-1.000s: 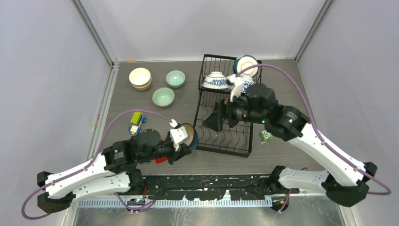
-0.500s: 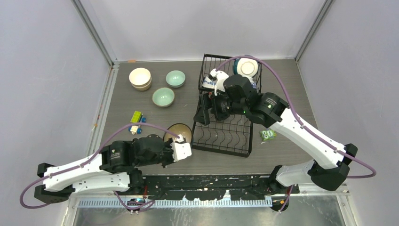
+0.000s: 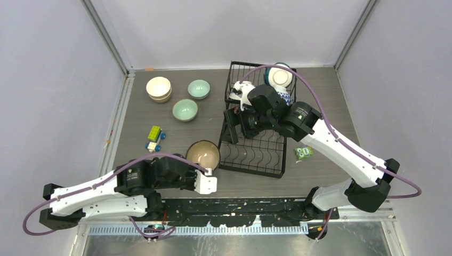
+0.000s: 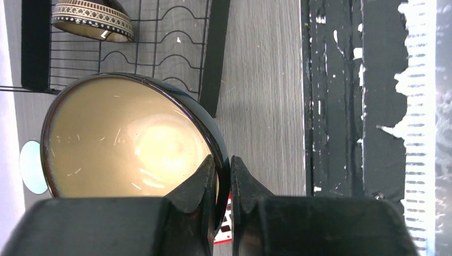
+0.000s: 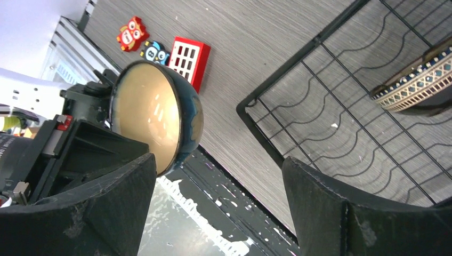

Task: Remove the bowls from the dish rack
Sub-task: Place the bowl at the center of the board.

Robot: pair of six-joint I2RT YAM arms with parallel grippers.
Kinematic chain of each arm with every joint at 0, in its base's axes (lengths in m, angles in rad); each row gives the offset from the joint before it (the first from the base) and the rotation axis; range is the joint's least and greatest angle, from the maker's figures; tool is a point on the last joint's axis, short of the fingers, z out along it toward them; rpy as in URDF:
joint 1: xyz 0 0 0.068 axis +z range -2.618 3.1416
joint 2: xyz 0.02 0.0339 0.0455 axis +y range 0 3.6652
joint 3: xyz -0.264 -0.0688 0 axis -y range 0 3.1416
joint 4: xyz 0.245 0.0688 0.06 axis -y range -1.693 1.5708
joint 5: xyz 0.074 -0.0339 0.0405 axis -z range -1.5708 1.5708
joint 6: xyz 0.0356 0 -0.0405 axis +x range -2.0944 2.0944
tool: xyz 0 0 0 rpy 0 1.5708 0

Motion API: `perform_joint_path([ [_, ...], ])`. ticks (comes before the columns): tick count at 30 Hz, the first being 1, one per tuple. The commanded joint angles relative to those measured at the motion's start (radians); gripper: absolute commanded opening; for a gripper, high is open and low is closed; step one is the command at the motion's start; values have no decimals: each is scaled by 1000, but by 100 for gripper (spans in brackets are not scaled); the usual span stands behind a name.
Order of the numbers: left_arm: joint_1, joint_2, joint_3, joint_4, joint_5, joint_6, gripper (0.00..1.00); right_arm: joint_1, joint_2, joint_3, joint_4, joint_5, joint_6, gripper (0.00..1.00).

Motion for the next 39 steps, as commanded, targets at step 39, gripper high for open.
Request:
perform_joint_path([
  [39,-16,55,124,-95,143,179,0,211,252,158,-132,156,-29,67],
])
